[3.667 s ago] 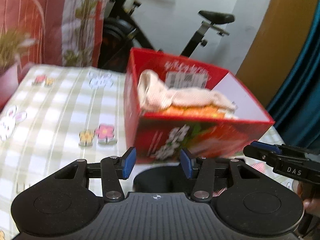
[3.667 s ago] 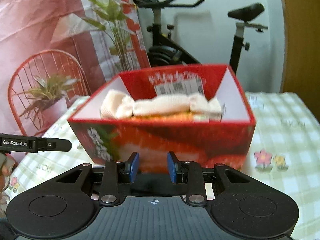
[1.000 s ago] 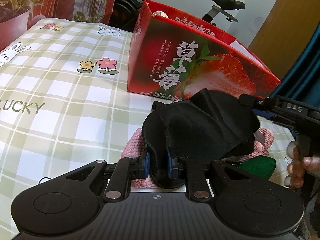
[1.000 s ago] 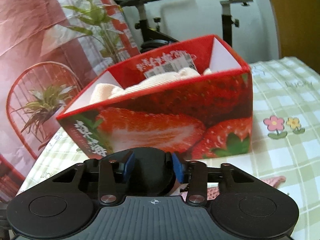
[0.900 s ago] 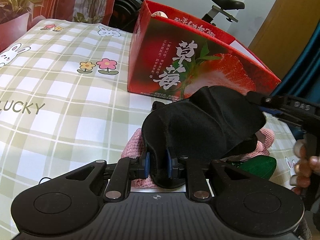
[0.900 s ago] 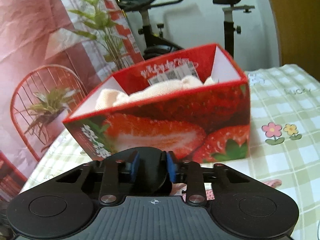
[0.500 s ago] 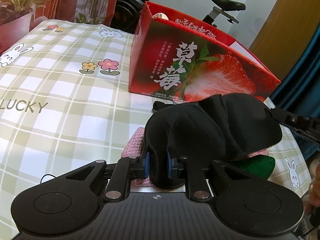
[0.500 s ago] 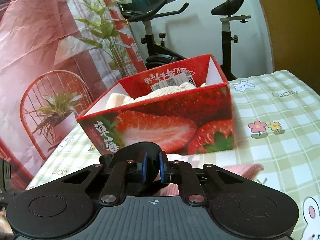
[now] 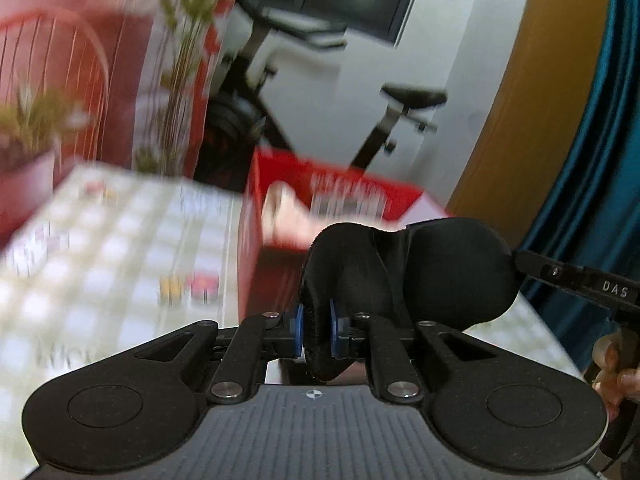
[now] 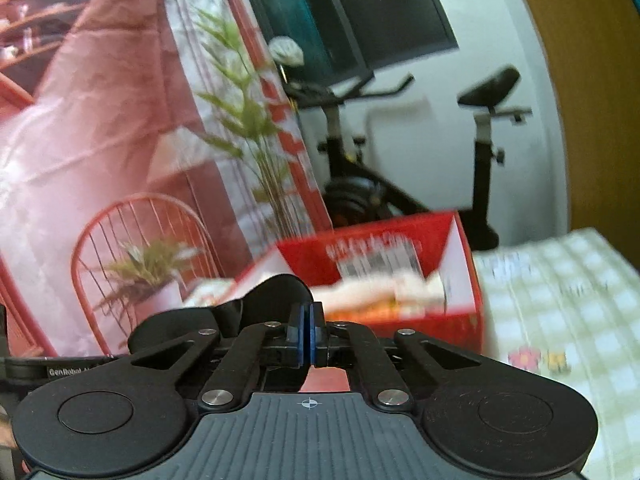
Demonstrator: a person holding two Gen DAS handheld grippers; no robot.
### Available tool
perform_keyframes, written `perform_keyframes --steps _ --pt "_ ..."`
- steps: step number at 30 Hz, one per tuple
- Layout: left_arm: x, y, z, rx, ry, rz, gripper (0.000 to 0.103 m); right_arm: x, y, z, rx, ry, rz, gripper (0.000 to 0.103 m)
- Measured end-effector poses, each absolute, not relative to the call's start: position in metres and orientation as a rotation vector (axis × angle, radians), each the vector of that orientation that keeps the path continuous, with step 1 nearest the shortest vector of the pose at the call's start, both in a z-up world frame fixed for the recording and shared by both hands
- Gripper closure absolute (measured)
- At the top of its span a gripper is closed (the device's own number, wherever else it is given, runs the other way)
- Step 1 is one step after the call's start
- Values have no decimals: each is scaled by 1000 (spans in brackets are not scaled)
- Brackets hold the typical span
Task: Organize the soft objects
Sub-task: 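Carry the black strap into the red box and open both grippers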
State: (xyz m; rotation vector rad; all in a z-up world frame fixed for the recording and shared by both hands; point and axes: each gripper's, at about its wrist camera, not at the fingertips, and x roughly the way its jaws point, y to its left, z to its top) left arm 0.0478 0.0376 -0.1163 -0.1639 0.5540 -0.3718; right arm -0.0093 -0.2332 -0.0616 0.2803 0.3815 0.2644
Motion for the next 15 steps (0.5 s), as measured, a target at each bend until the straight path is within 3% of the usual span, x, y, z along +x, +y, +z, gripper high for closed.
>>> perform_keyframes --steps 9,15 --pt "85 16 -61 -110 396 -373 90 29 -241 -16 222 265 251 100" --pt "132 -5 -67 -102 479 -388 90 69 -247 -22 204 307 210 100"
